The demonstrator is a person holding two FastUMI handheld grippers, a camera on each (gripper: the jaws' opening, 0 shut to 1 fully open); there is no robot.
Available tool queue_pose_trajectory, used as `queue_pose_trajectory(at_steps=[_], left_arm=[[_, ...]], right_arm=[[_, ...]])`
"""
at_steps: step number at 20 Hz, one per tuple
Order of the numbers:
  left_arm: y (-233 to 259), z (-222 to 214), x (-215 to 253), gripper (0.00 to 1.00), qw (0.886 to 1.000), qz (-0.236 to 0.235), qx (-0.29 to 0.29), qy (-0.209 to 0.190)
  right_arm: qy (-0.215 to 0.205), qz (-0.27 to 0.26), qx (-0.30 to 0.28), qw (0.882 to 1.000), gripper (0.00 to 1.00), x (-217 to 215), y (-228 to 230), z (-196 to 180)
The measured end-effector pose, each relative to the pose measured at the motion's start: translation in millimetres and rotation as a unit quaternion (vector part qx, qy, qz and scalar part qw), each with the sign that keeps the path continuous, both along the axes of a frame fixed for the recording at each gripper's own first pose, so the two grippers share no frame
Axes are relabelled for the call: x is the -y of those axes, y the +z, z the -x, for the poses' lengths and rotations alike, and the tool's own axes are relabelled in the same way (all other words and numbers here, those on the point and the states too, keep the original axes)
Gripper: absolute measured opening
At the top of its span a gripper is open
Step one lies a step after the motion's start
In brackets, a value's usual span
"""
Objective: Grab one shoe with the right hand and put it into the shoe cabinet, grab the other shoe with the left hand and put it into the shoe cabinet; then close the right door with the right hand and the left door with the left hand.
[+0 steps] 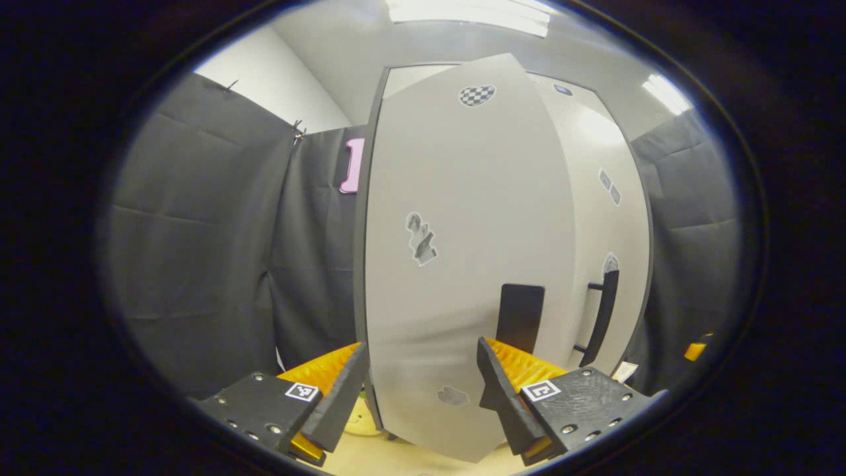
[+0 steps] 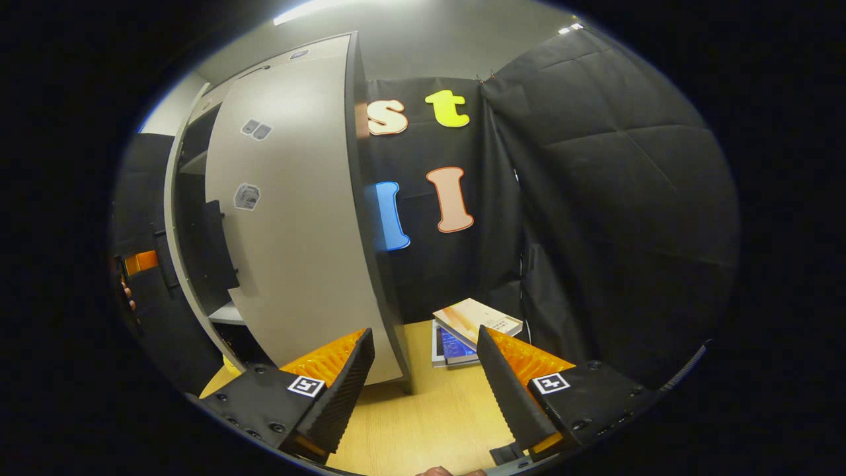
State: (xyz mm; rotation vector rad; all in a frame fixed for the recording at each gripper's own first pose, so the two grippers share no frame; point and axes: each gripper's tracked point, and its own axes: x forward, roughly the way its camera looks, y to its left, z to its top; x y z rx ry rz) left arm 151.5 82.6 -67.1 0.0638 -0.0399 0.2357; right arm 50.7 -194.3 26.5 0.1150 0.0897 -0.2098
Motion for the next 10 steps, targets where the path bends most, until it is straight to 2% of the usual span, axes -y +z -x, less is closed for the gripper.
queue_pose_trajectory(at_steps=[5, 10], left_arm=[[5.4, 18.2, 3.0, 0.94, 1.000, -0.005, 0.010, -0.028], [16.1, 60.7, -21.4, 0.96, 0.999, -0.009, 0.019, -0.025]], right_arm=[[-0.023, -0.006, 0.006, 1.000, 0.98, 10.3, 2.7, 3.7], [-0.018, -0.018, 0.015, 1.000, 0.98, -13.5, 12.9, -3.0]])
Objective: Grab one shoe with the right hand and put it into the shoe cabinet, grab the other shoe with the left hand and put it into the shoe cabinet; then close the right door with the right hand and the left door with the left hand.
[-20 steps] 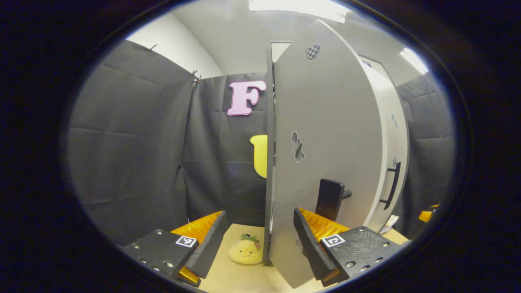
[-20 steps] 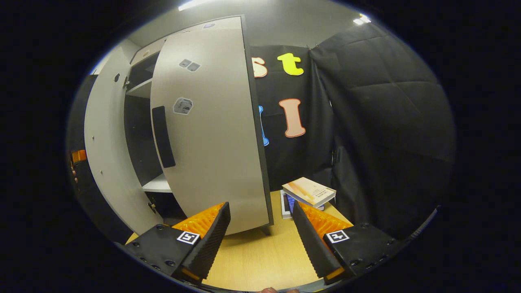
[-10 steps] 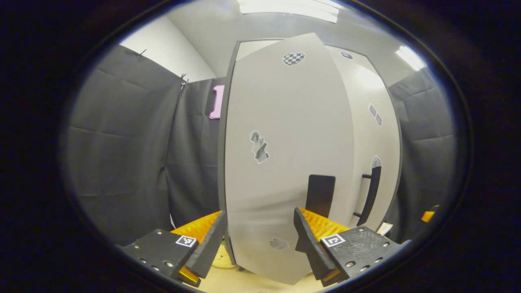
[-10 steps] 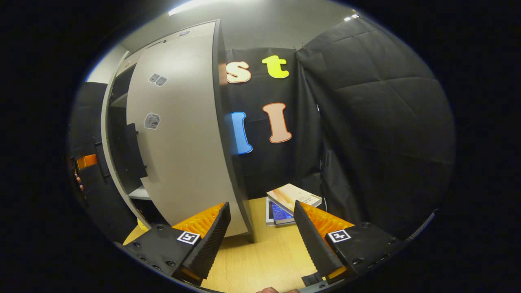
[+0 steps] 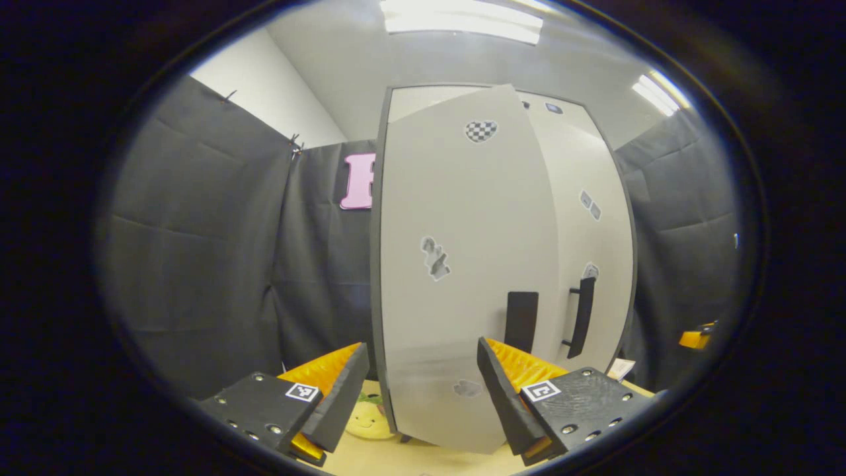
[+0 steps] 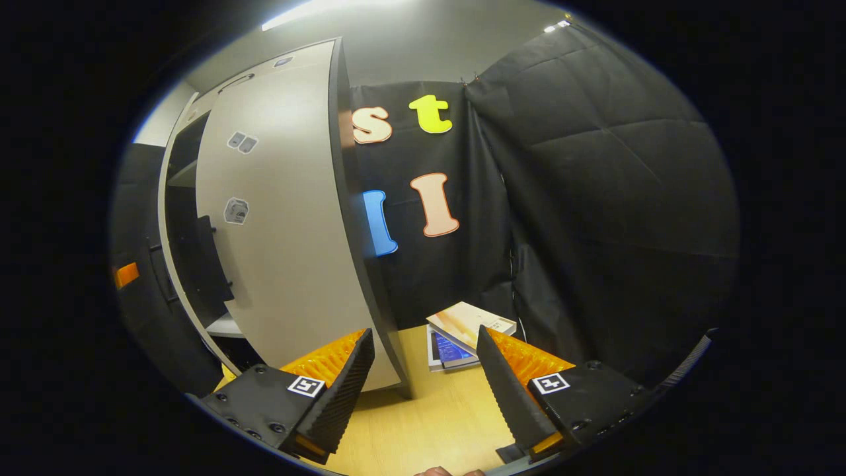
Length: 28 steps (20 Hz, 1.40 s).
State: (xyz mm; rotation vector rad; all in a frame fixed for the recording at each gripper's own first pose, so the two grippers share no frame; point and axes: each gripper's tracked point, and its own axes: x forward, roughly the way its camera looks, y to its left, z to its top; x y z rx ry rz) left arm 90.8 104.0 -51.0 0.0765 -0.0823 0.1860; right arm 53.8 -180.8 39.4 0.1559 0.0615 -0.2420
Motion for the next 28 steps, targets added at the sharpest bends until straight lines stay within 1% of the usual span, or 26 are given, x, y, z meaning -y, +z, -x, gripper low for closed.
queue_pose_trajectory(at_steps=[1, 2, 4, 6, 7, 8, 9, 11, 12, 13, 14, 17, 21, 23, 25, 28], left_arm=[[-0.7, 6.8, -6.3, 0.93, 1.000, 0.000, 0.001, 0.002], [-1.5, 13.4, -13.7, 0.93, 1.000, 0.001, 0.001, 0.006], [-3.1, 27.2, -22.2, 0.92, 1.000, 0.006, 0.002, 0.010], [-3.7, 41.0, -31.6, 0.95, 1.000, 0.010, 0.007, 0.014], [-4.6, 46.9, -35.1, 0.93, 1.000, 0.013, 0.008, 0.015], [-4.9, 53.6, -37.7, 0.95, 1.000, 0.017, 0.010, 0.016], [-5.1, 61.0, -39.9, 0.93, 1.000, 0.021, 0.012, 0.014], [-9.3, 70.7, -42.7, 0.93, 0.999, 0.028, 0.015, 0.009], [-12.3, 75.1, -44.2, 0.94, 0.999, 0.030, 0.014, 0.008], [-16.9, 78.9, -46.9, 0.95, 0.999, 0.031, 0.013, 0.007], [-21.7, 82.8, -49.5, 0.96, 0.999, 0.034, 0.009, 0.006], [-36.1, 93.2, -53.6, 0.95, 0.999, 0.044, -0.001, -0.009], [-60.1, 107.0, -66.6, 0.93, 0.999, 0.045, -0.020, -0.024], [-70.7, 109.0, -72.0, 0.93, 0.998, 0.054, -0.027, -0.033], [-74.0, 107.1, -72.5, 0.94, 0.996, 0.067, -0.026, -0.053], [-77.5, 97.8, -78.1, 0.95, 0.995, 0.066, -0.029, -0.065]], right_arm=[[0.005, 0.004, 0.003, 1.000, 0.98, -7.0, 4.7, -2.9], [0.010, 0.008, 0.008, 1.000, 0.92, -14.2, 8.6, -5.5], [0.021, 0.013, 0.019, 1.000, 0.92, -29.7, 19.0, -10.0], [0.031, 0.014, 0.031, 0.999, 0.92, -46.1, 29.2, -12.3], [0.034, 0.015, 0.038, 0.999, 0.92, -52.7, 34.4, -12.5], [0.037, 0.016, 0.045, 0.998, 0.92, -59.9, 39.4, -13.3], [0.039, 0.016, 0.050, 0.998, 0.92, -65.7, 43.4, -13.6], [0.041, 0.018, 0.056, 0.997, 0.92, -77.2, 46.2, -13.8], [0.042, 0.018, 0.056, 0.997, 0.92, -83.6, 45.7, -12.9], [0.043, 0.019, 0.055, 0.997, 0.98, -89.5, 44.8, -11.5], [0.044, 0.021, 0.053, 0.997, 0.98, -95.3, 43.2, -10.6], [0.043, 0.024, 0.046, 0.998, 0.98, -112.1, 39.0, -4.4], [0.040, 0.035, 0.037, 0.998, 0.98, -136.4, 29.7, 11.6], [0.039, 0.043, 0.025, 0.998, 0.98, -147.3, 21.0, 20.9], [0.034, 0.051, 0.017, 0.998, 0.98, -154.0, 16.0, 27.6], [0.029, 0.054, 0.013, 0.998, 0.98, -160.6, 12.4, 35.9]])
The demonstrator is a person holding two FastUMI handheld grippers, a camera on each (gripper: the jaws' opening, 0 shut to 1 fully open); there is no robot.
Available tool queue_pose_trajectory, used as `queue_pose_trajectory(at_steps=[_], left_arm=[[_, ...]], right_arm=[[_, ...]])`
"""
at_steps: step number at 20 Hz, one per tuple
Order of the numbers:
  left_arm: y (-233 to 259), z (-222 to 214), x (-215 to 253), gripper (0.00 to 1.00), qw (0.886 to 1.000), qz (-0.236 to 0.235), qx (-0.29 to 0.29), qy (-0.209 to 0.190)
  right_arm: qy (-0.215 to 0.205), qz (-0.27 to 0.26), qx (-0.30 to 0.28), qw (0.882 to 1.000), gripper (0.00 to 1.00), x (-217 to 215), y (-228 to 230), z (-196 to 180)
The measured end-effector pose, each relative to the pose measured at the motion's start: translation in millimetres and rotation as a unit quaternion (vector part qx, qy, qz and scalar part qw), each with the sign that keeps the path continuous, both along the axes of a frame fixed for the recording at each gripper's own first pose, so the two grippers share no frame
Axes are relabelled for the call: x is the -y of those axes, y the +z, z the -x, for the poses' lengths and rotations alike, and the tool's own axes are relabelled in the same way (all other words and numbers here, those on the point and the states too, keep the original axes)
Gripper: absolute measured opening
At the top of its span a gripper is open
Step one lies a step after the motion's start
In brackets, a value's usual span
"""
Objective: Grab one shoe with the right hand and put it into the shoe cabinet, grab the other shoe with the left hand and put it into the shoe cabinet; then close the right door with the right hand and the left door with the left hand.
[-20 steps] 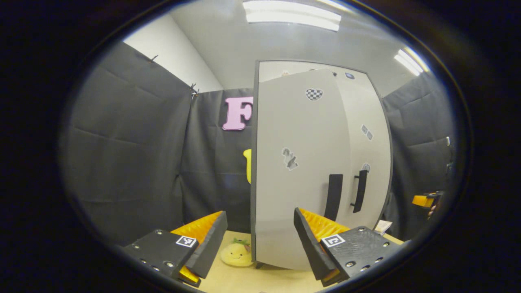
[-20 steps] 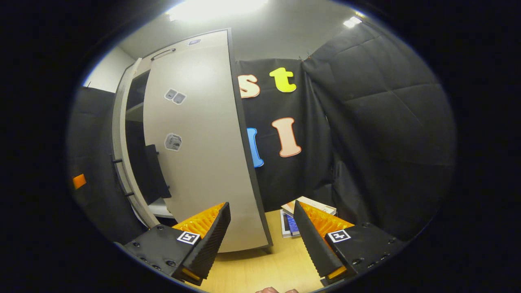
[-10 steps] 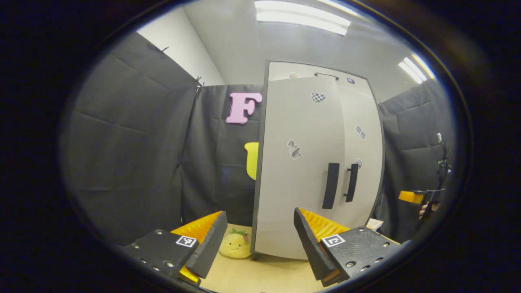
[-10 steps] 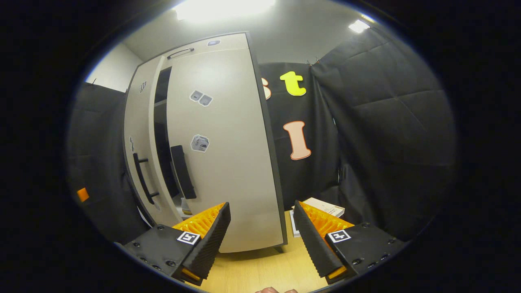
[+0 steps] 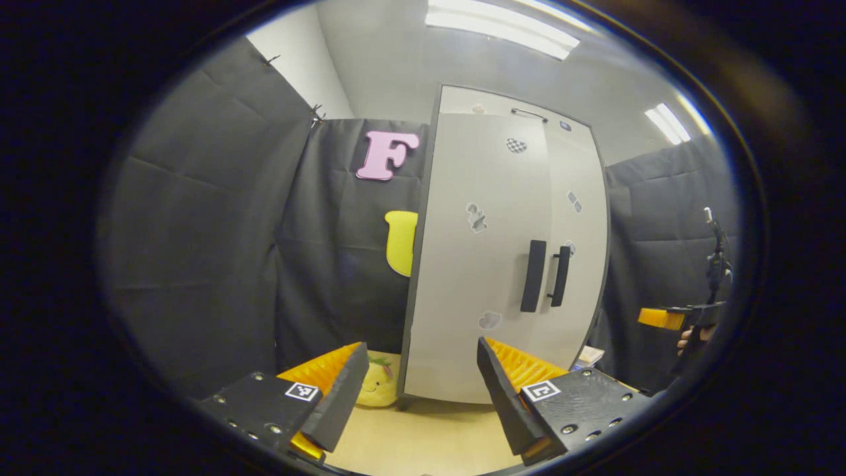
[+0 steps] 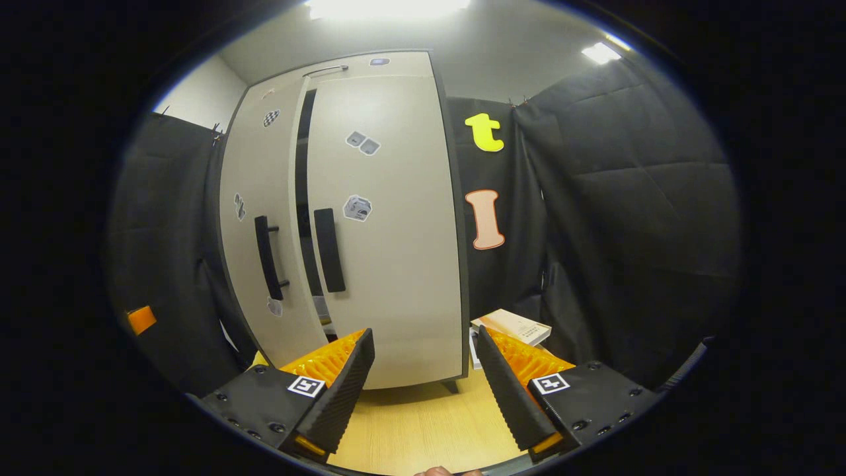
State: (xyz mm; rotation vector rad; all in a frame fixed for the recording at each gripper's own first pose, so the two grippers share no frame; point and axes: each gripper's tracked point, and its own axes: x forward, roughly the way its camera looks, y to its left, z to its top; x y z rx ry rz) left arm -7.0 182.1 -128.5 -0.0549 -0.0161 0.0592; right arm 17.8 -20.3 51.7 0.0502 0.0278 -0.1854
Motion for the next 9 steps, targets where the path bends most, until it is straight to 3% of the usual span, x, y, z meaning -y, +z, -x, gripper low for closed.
queue_pose_trajectory(at_steps=[4, 9], left_arm=[[2.6, -10.0, 5.1, 0.93, 1.000, -0.016, 0.006, -0.003], [5.8, -15.6, 26.2, 0.93, 1.000, 0.020, 0.011, -0.018]], right_arm=[[-0.002, 0.010, -0.003, 1.000, 0.98, 1.0, 0.6, 5.2], [-0.001, 0.009, -0.008, 1.000, 0.98, 13.7, 1.1, 3.0]])
